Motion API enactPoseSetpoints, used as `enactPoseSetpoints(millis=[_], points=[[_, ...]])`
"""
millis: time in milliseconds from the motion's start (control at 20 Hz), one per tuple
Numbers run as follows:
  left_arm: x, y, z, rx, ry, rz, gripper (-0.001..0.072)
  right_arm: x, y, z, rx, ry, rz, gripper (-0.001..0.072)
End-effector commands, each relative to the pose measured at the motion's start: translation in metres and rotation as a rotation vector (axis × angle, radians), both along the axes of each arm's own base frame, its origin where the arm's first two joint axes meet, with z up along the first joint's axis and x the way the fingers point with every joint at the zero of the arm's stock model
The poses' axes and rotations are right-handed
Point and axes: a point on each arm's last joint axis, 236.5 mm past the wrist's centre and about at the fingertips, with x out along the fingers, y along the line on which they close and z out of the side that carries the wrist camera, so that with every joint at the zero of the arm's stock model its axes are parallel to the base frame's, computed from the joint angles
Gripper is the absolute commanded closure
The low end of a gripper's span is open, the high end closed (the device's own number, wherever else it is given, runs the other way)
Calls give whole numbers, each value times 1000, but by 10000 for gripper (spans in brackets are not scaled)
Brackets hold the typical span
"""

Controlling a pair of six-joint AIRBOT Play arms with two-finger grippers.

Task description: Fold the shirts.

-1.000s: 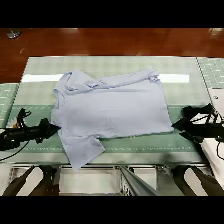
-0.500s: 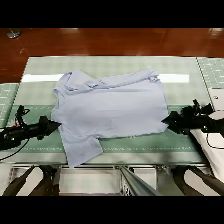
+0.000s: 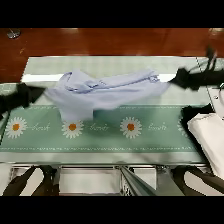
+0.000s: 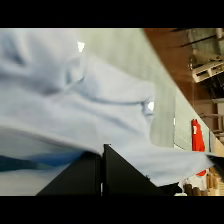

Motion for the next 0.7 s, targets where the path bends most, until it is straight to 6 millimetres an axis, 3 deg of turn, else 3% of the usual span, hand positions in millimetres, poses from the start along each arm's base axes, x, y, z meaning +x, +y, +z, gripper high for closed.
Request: enactPoseSetpoints(millis=[0,100,150,300,400,500,650], points=[[9,-12,172,233,-332,22,689,-11,-5,183,-172,-380,13,695],[-20,6,252,431,-466,130,689,-56,-11,253,-265,-549,-20,695],[-44,17,286,545,-524,201,689,-87,-14,276,-311,-609,-37,695],[-131,38,345,779,-631,397,688,-175,-17,307,-413,-706,-71,695],[-186,51,367,898,-695,531,688,-222,-22,326,-459,-790,-122,695],[-228,63,366,994,-682,619,688,-262,-27,336,-480,-843,-176,695],[-259,62,354,1017,-671,598,688,-293,-38,324,-511,-803,-230,695]])
